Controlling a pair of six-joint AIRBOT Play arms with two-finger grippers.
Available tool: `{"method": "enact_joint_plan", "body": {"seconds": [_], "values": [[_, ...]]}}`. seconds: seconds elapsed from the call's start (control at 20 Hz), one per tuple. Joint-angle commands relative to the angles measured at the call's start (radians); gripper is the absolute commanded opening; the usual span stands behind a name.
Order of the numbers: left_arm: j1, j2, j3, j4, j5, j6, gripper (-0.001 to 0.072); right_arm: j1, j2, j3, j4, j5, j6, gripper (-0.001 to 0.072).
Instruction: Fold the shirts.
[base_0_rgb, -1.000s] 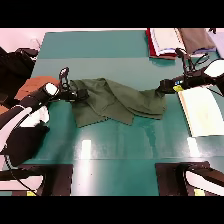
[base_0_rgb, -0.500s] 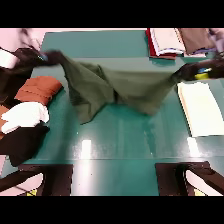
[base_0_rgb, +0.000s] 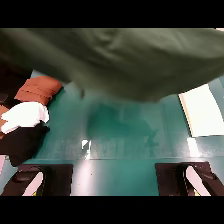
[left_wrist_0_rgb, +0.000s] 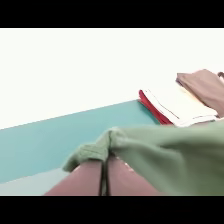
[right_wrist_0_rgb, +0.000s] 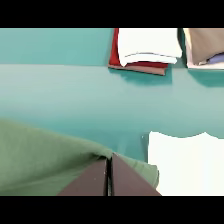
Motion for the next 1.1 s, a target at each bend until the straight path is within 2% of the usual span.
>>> {"method": "enact_joint_plan", "body": {"seconds": [0.0, 0.1, 0.2, 0.3, 0.35, 0.45, 0.5, 0.55, 0.6, 0.65, 0.7, 0.8, 0.95, 1.05], "values": [[0.004, 0.025, -0.058, 0.008, -0.15, -0.057, 0.0025, -0.034, -0.052, 0.04, 0.073, 0.077, -0.008, 0.0016], [0.004, -0.025, -0.198, -0.013, -0.154, -0.055, 0.0025, 0.051, -0.134, 0.0, 0.056, 0.061, 0.018, 0.0016], [0.0, -0.1, -0.358, -0.027, -0.124, -0.045, 0.0025, 0.157, -0.232, -0.08, -0.043, 0.019, 0.032, 0.0016], [-0.019, -0.208, -0.501, -0.028, -0.093, 0.002, 0.0025, 0.265, -0.359, -0.162, -0.148, -0.028, 0.034, 0.0016], [-0.03, -0.276, -0.558, -0.028, -0.061, 0.006, 0.0025, 0.307, -0.428, -0.192, -0.18, -0.06, 0.034, 0.0016], [-0.043, -0.41, -0.622, -0.027, 0.049, 0.085, 0.0025, 0.357, -0.576, -0.207, -0.192, -0.14, 0.039, 0.0017], [-0.042, -0.476, -0.624, -0.027, 0.111, 0.09, 0.0026, 0.366, -0.639, -0.189, -0.185, -0.168, 0.051, 0.0028], [-0.039, -0.537, -0.619, -0.026, 0.184, 0.082, 0.0027, 0.371, -0.696, -0.155, -0.178, -0.178, 0.064, 0.0209], [-0.033, -0.585, -0.603, -0.021, 0.233, 0.076, 0.0078, 0.37, -0.748, -0.106, -0.154, -0.176, 0.077, 0.0464], [-0.016, -0.626, -0.574, -0.021, 0.254, 0.05, 0.0383, 0.362, -0.782, -0.06, -0.127, -0.166, 0.086, 0.0474], [0.006, -0.652, -0.539, -0.021, 0.248, 0.018, 0.0499, 0.351, -0.8, -0.017, -0.095, -0.155, 0.086, 0.0472], [0.077, -0.661, -0.474, -0.021, 0.196, 0.021, 0.0499, 0.333, -0.796, 0.032, -0.072, -0.114, 0.085, 0.0447], [0.176, -0.658, -0.454, -0.019, 0.056, 0.027, 0.0498, 0.321, -0.74, 0.033, -0.072, -0.04, 0.068, 0.0447], [0.197, -0.663, -0.5, -0.02, 0.015, 0.072, 0.0499, 0.321, -0.707, 0.033, -0.073, -0.002, 0.061, 0.0447]]}}
